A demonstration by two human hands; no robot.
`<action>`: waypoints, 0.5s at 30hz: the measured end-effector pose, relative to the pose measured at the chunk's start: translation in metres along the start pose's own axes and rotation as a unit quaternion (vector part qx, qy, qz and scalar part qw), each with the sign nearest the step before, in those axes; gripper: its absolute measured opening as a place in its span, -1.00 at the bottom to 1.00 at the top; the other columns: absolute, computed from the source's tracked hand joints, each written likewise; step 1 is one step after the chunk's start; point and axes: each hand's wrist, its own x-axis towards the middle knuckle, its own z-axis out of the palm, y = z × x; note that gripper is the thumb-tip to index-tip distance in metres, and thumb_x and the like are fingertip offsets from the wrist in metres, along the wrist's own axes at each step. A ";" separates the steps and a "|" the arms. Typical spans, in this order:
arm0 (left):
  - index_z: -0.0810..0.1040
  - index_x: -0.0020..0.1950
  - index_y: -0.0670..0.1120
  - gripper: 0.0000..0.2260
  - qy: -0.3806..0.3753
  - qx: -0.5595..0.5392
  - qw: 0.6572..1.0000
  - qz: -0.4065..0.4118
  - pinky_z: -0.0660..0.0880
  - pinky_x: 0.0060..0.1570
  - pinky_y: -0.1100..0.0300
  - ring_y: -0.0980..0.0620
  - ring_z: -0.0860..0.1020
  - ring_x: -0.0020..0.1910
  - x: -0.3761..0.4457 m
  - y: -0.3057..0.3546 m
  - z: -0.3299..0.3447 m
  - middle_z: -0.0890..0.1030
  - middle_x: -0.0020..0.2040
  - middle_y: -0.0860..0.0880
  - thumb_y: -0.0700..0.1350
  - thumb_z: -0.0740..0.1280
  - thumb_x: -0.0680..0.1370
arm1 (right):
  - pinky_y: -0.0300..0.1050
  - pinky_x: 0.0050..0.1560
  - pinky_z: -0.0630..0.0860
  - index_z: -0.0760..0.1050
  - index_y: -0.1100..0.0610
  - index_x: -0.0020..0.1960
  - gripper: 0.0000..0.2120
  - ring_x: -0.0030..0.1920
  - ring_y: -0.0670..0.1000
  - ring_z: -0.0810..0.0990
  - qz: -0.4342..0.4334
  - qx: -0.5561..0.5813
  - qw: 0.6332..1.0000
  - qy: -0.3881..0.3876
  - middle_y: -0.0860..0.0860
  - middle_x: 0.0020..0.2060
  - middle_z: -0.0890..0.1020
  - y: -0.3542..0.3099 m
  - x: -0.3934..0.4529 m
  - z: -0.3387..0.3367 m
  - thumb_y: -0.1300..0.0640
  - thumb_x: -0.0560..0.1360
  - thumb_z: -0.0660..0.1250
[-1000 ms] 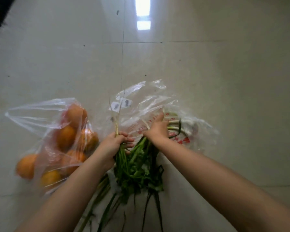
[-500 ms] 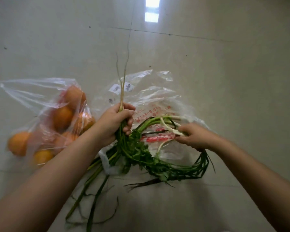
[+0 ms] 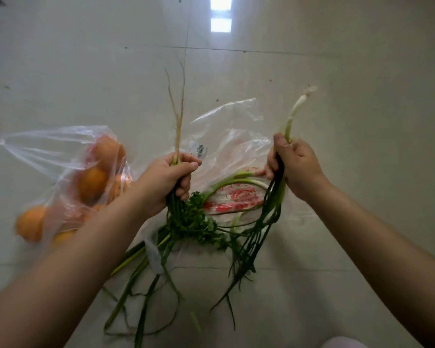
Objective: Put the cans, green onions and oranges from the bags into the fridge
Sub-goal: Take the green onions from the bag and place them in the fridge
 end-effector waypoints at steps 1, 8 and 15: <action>0.44 -0.19 -0.14 -0.80 0.006 0.014 1.000 -0.009 0.29 -0.67 0.40 0.17 0.29 -0.72 0.001 0.002 0.002 0.35 -0.68 0.00 -0.31 0.14 0.60 | -0.19 -0.42 0.51 0.29 0.11 -0.41 -0.61 -0.63 -0.16 0.37 0.020 0.015 1.000 0.014 -0.06 -0.69 0.40 -0.001 0.003 -0.002 0.10 0.59 0.08; 0.41 -0.17 -0.11 -0.84 0.076 0.099 0.991 -0.053 0.28 -0.68 0.37 0.17 0.29 -0.71 0.013 -0.005 0.013 0.36 -0.45 -0.06 -0.28 0.19 0.59 | -0.29 -0.63 0.29 0.40 0.18 -0.22 -0.87 -0.52 -0.05 0.33 0.368 -0.221 0.899 -0.091 0.04 -0.46 0.38 0.055 -0.026 0.015 0.23 0.48 0.32; 0.36 0.13 -0.19 -0.87 0.114 0.163 0.977 -0.074 0.34 -0.53 0.25 0.02 0.33 -0.49 0.027 -0.015 0.023 0.48 -0.29 -0.10 -0.30 0.19 0.59 | -0.03 -0.01 0.56 0.45 0.20 0.10 -0.76 0.03 0.17 0.59 0.253 -0.376 0.890 0.056 0.14 0.00 0.62 0.106 -0.009 0.064 0.15 0.47 0.34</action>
